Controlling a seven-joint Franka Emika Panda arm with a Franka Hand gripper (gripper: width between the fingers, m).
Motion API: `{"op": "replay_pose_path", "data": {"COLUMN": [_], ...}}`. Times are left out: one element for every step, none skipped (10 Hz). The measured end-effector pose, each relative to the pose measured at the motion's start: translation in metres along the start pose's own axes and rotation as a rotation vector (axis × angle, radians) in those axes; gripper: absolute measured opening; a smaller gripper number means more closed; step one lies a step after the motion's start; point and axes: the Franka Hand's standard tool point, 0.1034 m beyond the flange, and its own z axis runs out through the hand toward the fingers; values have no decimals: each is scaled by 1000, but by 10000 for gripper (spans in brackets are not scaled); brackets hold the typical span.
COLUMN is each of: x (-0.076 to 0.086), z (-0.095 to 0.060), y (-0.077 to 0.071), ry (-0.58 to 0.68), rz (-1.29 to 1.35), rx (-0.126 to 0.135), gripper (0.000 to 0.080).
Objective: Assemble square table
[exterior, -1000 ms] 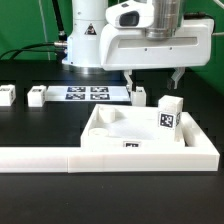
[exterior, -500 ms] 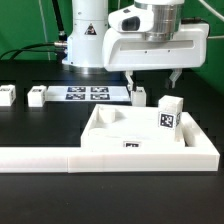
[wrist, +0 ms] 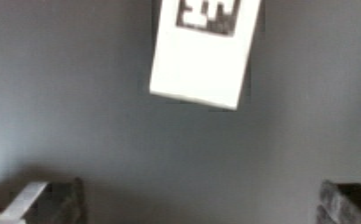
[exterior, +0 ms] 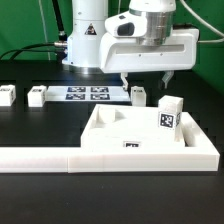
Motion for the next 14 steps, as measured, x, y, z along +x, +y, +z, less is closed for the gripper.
{"op": "replay_pose_path", "data": {"x": [-2,-9,-13,-18,-25,-28,-29,-30,-30,-36,-36,-32,-34,-38], "z": [1,4,6,8,11,12,12,12,12,13,12,13,14,14], "y": [0,0,0,-1,-1,-1,-1,-1,1,1,1,0,0,-1], "ry": [-3,-8,-16,-22,-32,-37,-48,-68,-77,-150,-235,-287,-334,-416], "rz": [-1,-3,-4,-6,-9,-9,-9,-7,-1,3,7,9,11,14], "rx": [0,-1,-2,-3,-3,-4,-3,-2,-1,3,8,9,11,14], "gripper": [649,649,649,649,649,649,649,649,649,649,649,649,649,649]}}
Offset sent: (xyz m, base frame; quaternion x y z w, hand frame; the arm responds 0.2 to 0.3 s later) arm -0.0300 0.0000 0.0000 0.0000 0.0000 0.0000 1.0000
